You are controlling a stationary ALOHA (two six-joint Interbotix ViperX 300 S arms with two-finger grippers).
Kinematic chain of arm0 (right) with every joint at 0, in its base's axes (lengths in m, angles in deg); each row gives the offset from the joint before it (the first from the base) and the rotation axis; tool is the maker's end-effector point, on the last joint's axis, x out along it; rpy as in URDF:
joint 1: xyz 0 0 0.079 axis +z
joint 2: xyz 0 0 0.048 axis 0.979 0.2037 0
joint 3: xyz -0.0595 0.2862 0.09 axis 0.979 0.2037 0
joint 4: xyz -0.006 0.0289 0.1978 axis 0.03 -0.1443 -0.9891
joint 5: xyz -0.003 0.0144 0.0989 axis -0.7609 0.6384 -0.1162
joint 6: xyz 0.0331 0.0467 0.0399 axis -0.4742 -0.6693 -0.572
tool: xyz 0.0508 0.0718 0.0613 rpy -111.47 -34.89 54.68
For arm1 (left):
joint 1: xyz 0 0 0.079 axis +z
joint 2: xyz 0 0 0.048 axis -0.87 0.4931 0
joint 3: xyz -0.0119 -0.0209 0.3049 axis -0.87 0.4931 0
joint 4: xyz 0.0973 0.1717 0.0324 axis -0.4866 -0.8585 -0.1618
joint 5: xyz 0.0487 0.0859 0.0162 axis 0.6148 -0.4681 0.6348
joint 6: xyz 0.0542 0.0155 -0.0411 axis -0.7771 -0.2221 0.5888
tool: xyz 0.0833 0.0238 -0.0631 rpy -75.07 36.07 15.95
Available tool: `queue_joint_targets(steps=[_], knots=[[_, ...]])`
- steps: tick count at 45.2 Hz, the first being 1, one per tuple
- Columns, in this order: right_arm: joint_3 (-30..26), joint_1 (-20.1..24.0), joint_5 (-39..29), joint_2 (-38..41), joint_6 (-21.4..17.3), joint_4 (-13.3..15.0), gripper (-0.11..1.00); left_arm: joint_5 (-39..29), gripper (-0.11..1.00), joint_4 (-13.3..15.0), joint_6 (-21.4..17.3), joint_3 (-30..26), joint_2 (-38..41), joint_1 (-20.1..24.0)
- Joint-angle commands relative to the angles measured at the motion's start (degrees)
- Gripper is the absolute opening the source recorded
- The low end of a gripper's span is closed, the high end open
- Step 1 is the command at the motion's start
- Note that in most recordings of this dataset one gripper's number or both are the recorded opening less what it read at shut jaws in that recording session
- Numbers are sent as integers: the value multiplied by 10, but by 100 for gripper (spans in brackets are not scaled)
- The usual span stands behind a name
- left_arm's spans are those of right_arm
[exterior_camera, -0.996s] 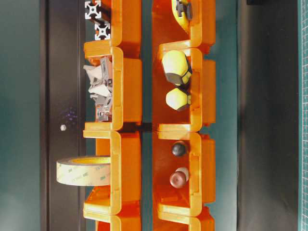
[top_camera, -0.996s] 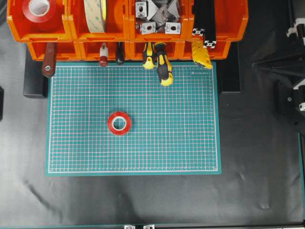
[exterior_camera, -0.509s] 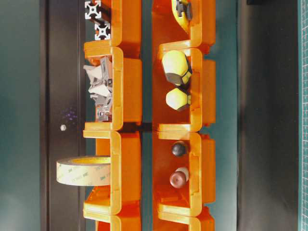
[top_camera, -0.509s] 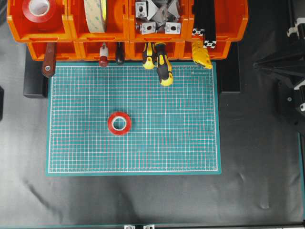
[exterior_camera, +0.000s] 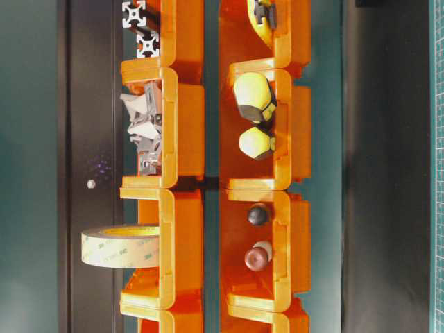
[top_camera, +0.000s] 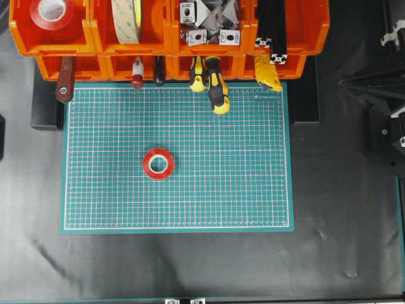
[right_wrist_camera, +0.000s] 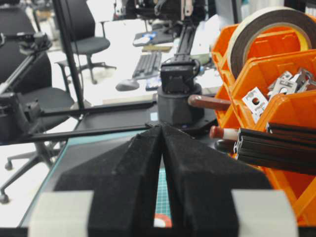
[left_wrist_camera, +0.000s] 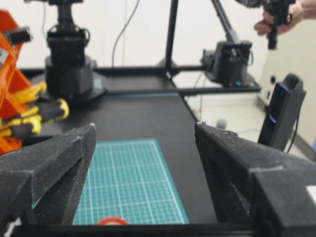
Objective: Pick vinyl tape from container rack with left arm.
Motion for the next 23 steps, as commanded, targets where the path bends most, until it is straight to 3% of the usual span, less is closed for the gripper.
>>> queue_joint_targets(steps=[1, 23], knots=[[-4, 4, 7, 12, 0, 1, 0, -2, 78, 1, -1, -7, 9, 1], [2, 15, -28, 28, 0, 1, 0, -3, 78, 1, -12, -6, 9, 6]])
